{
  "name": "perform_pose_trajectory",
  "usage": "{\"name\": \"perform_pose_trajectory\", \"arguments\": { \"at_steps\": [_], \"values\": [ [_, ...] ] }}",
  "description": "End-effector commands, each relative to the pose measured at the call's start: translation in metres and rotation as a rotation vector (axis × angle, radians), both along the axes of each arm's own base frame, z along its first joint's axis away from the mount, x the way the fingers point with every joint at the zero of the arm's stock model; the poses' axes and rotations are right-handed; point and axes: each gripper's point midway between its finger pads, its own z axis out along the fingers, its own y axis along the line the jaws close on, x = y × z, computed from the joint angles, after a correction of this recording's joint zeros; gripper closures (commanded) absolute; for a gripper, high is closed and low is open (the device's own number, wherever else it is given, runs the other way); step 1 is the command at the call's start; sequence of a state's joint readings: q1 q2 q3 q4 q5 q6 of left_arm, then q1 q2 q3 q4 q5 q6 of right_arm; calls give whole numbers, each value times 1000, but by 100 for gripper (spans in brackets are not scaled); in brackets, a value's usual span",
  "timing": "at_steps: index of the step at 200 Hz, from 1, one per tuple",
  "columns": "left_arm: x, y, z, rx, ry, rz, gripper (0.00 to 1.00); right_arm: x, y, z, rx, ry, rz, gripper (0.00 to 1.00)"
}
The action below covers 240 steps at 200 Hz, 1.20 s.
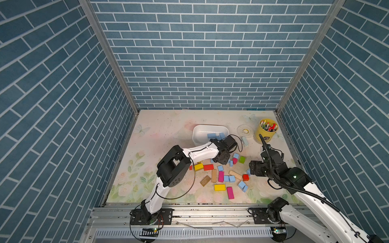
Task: Pick out the blue building blocks
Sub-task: Pick up the building block from the center of the board, then place the building block in the storage box.
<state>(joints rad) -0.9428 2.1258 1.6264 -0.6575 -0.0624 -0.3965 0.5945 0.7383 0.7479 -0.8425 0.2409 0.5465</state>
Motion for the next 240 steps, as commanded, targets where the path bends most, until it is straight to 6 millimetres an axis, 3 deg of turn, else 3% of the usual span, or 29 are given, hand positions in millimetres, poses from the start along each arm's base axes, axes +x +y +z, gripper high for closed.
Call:
{"name": "perform_pose_trajectory", "arguments": {
  "at_steps": [1,33,79,124,170,240],
  "values": [
    [-1,7,-1,16,-3,16,75,-3,-6,-6,-1,18,-45,10],
    [3,7,30,-25,-51,26,76,-4,-6,-5,3,14,-44,10],
    [14,19,92,-79,-172,56,76,-4,-6,-5,4,10,-42,10],
    [46,41,132,-129,-244,137,77,-4,-7,-5,4,10,-43,10],
    [92,57,129,-144,-246,223,77,-3,-6,-5,2,11,-44,10],
    [156,78,91,-114,-205,333,77,-3,-7,-6,-3,13,-44,10]
  ]
}}
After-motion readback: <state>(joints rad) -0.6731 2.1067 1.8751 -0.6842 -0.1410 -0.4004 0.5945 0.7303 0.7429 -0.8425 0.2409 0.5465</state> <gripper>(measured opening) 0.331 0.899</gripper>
